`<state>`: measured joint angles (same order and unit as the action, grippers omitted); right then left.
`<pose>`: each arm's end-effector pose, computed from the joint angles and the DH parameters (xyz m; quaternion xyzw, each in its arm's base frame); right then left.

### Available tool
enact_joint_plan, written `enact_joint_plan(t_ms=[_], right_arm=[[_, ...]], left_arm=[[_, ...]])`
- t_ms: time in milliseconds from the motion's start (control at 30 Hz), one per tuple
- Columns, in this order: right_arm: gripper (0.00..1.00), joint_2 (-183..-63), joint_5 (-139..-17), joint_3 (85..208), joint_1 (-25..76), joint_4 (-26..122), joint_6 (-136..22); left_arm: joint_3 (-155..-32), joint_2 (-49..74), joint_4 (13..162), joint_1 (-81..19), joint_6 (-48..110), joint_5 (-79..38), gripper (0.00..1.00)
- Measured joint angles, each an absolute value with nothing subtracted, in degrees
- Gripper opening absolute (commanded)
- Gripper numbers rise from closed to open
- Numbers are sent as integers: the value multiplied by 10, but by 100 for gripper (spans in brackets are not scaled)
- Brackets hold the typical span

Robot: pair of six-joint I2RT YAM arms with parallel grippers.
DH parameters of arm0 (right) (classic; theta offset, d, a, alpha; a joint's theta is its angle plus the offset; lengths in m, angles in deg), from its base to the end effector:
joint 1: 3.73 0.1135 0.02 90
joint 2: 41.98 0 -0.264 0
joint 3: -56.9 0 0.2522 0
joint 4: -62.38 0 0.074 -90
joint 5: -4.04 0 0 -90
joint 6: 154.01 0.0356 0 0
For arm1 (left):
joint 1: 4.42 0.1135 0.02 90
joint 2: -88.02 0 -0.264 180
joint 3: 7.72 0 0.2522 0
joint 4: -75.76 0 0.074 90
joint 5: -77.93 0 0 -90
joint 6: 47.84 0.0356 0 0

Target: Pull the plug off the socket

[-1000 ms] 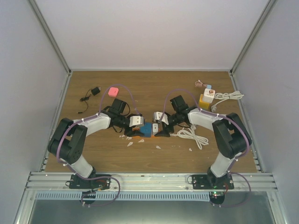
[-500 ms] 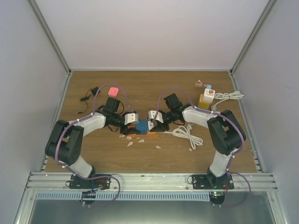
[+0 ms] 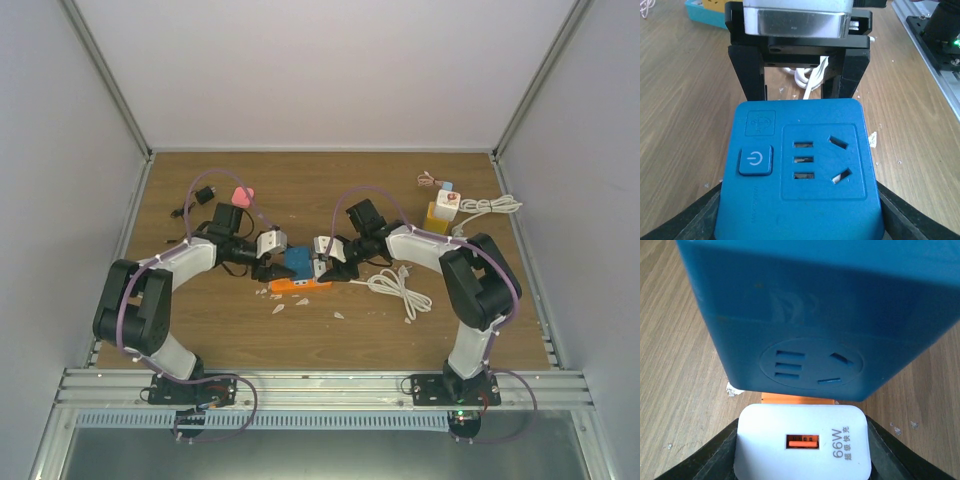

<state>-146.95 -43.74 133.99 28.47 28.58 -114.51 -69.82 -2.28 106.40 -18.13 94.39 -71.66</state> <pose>0.2908 0.2114 0.1623 -0.6637 0.6208 0.3085 0.2808 0.2757 -0.0989 0.1796 0.5669 0.6287 -0.3750 0.3779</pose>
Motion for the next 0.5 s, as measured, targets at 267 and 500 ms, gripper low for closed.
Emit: enact_joint_plan(t_ms=[267,500], right_arm=[[25,-1469,-437,1340,285,285,-1145],[29,-1469,-435,1340,285,286,-1144]], left_arm=[[-713,-19,1093,-146,957,-724,2],[-799,-15,1191,-71,1022,-664,2]])
